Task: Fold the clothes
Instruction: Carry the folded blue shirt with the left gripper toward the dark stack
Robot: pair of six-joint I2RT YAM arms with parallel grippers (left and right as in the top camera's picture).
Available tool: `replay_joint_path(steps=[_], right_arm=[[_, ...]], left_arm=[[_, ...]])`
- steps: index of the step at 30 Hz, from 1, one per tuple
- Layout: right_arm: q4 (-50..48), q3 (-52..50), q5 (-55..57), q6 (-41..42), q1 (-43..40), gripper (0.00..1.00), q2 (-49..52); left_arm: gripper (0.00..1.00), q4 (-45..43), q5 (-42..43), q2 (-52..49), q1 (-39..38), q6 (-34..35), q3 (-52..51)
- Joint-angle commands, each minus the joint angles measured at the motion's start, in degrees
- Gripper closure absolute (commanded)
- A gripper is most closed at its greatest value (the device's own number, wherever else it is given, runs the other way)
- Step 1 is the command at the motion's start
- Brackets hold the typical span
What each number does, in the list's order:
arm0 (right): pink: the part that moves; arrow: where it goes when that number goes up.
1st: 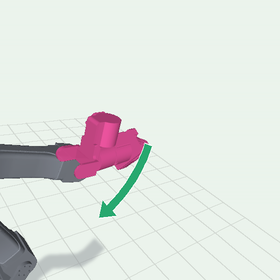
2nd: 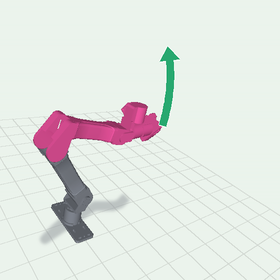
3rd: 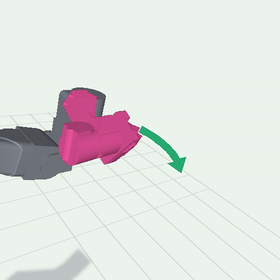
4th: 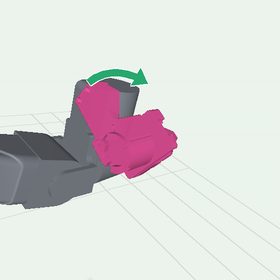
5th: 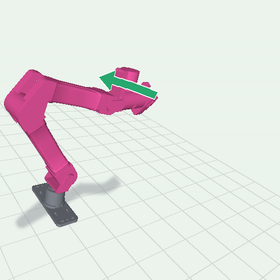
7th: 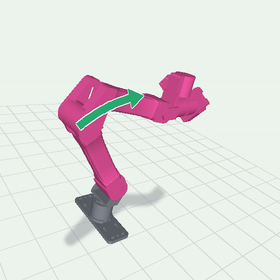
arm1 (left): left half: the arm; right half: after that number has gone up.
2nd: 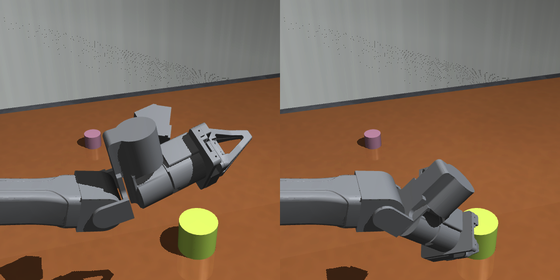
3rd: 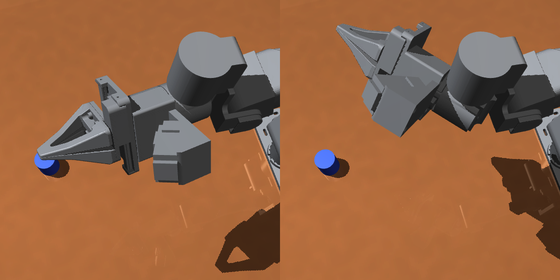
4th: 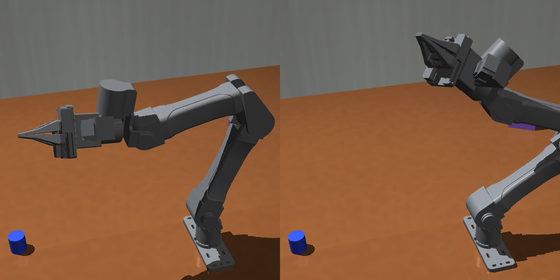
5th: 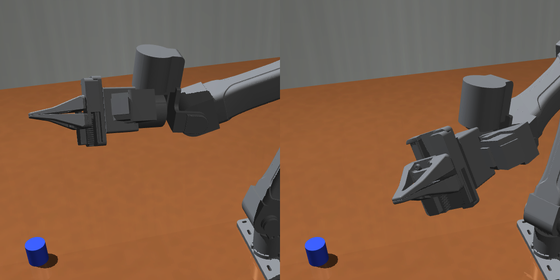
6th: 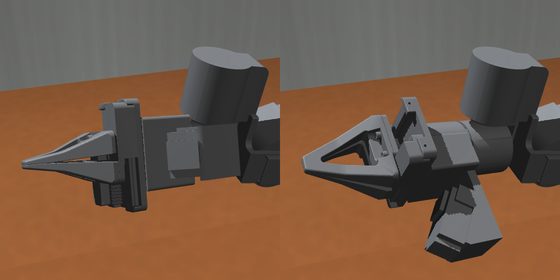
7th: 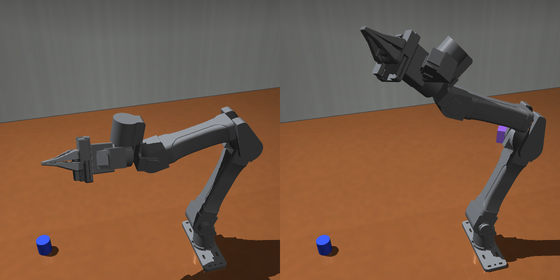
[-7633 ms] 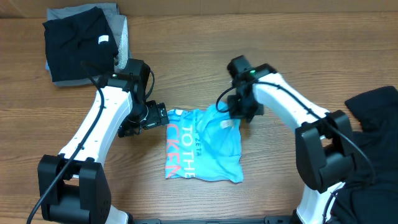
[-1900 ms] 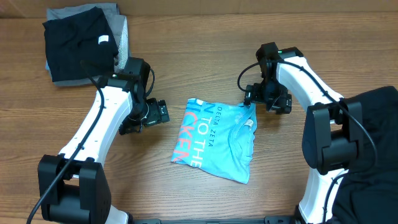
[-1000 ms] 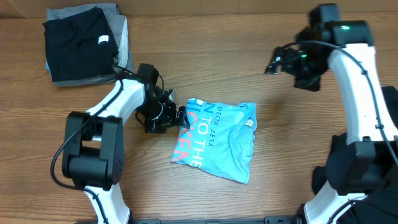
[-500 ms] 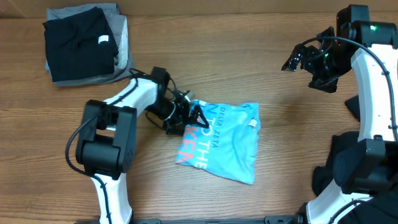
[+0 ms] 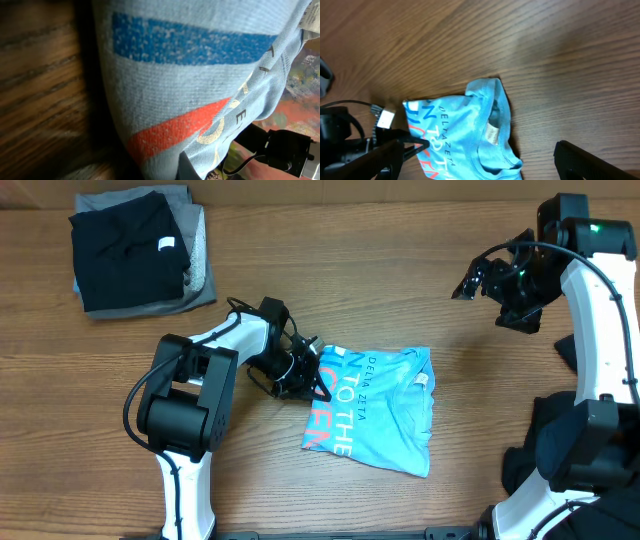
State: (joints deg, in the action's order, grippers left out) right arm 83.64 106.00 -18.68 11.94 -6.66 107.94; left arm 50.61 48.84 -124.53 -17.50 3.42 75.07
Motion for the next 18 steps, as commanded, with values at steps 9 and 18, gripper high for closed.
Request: replay_joint_path(steps=[9, 18], right_arm=[[-2.16, -6.58, 3.45, -0.44, 0.15, 0.0, -0.31], [-3.08, -8.92, 3.43, -0.2, 0.15, 0.0, -0.31]], left_arm=[[0.96, 10.23, -25.09, -3.06, 4.55, -2.08, 17.44], [0.96, 7.67, -35.95, -3.08, 9.77, -5.44, 29.4]])
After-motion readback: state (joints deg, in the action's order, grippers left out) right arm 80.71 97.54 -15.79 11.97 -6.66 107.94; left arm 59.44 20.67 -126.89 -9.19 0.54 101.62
